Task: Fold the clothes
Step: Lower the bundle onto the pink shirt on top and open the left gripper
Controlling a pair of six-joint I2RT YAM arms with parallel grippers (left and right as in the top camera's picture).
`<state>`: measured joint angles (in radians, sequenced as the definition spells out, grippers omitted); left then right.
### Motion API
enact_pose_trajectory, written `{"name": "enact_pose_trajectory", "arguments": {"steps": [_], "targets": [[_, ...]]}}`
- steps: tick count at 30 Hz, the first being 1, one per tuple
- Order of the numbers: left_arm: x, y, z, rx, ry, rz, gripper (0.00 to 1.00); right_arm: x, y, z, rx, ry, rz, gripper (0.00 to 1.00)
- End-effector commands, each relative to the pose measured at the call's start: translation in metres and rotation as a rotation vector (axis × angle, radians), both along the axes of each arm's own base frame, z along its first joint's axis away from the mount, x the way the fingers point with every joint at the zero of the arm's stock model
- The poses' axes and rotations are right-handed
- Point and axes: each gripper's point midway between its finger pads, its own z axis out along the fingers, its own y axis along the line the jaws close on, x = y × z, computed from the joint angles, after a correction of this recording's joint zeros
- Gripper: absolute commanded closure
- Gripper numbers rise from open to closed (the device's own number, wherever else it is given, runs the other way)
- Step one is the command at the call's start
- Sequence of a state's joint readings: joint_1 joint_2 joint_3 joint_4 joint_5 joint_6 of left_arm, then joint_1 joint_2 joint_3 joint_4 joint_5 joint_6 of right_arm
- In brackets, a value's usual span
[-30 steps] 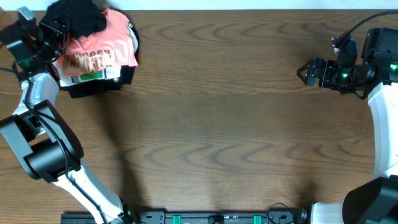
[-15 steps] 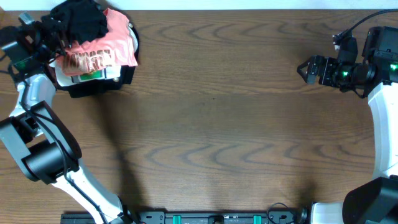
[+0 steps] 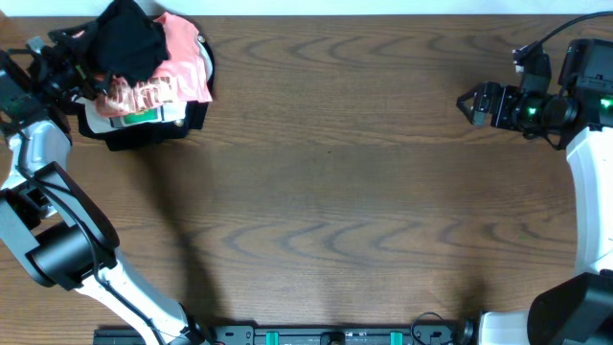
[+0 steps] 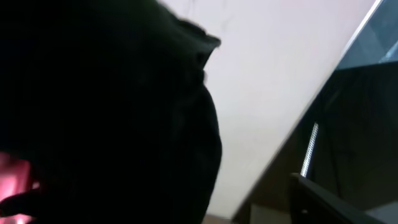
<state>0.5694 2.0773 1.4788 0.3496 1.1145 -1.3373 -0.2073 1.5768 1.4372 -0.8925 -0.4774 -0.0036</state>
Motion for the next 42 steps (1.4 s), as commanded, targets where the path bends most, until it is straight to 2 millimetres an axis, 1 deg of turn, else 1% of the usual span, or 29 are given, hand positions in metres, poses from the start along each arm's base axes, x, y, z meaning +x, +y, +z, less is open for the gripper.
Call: {"name": "enact_pose_trajectory", "arguments": {"steps": [1, 6, 10, 13, 17, 20, 21, 23, 25, 28, 31, 33, 35, 38, 40, 41, 42], "targets": [[-0.015, -0.019, 0.027, -0.029, -0.036, -0.127, 0.14, 0.001, 0.019, 0.008, 0.025, -0.020, 0.043, 0.01], [-0.023, -0.020, 0.011, -0.055, 0.029, -0.140, 0.12, 0.000, 0.028, 0.008, 0.025, -0.020, 0.067, 0.01], [-0.027, -0.010, -0.003, -0.043, 0.074, -0.102, 0.09, 0.000, 0.035, 0.008, 0.023, -0.022, 0.087, 0.01], [-0.033, 0.002, -0.014, -0.036, 0.116, -0.061, 0.06, 0.000, 0.038, 0.008, 0.023, -0.022, 0.096, 0.01], [-0.046, 0.024, -0.031, -0.007, 0.171, -0.001, 0.05, 0.000, 0.043, 0.008, 0.023, -0.024, 0.107, 0.01], [-0.061, 0.043, -0.045, 0.033, 0.220, 0.047, 0.05, -0.001, 0.047, 0.008, 0.023, -0.023, 0.118, 0.01], [-0.068, 0.051, -0.051, 0.058, 0.244, 0.067, 0.05, 0.000, 0.048, 0.008, 0.023, -0.025, 0.121, 0.01], [-0.078, 0.060, -0.055, 0.095, 0.270, 0.089, 0.05, 0.000, 0.051, 0.009, 0.022, -0.030, 0.129, 0.01], [-0.085, 0.064, -0.054, 0.128, 0.292, 0.109, 0.05, 0.002, 0.057, 0.010, 0.012, -0.049, 0.158, 0.01], [-0.086, 0.065, -0.036, 0.215, 0.262, 0.120, 0.05, 0.006, 0.070, 0.014, -0.032, -0.111, 0.246, 0.01], [-0.086, 0.058, -0.003, 0.348, 0.199, 0.128, 0.05, 0.010, 0.083, 0.018, -0.097, -0.192, 0.359, 0.01], [-0.087, 0.050, 0.025, 0.462, 0.141, 0.129, 0.05, 0.014, 0.087, 0.021, -0.143, -0.242, 0.415, 0.01], [-0.091, 0.036, 0.058, 0.580, 0.068, 0.119, 0.04, 0.019, 0.086, 0.023, -0.185, -0.276, 0.427, 0.01], [-0.103, 0.008, 0.104, 0.732, -0.037, 0.094, 0.04, 0.030, 0.079, 0.027, -0.237, -0.309, 0.395, 0.01], [-0.111, -0.013, 0.133, 0.802, -0.114, 0.073, 0.04, 0.035, 0.073, 0.029, -0.270, -0.326, 0.374, 0.01], [-0.115, -0.025, 0.147, 0.833, -0.155, 0.061, 0.00, 0.038, 0.069, 0.030, -0.291, -0.332, 0.359, 0.01], [-0.120, -0.039, 0.159, 0.864, -0.194, 0.045, 0.02, 0.041, 0.064, 0.030, -0.319, -0.330, 0.339, 0.01]]}}
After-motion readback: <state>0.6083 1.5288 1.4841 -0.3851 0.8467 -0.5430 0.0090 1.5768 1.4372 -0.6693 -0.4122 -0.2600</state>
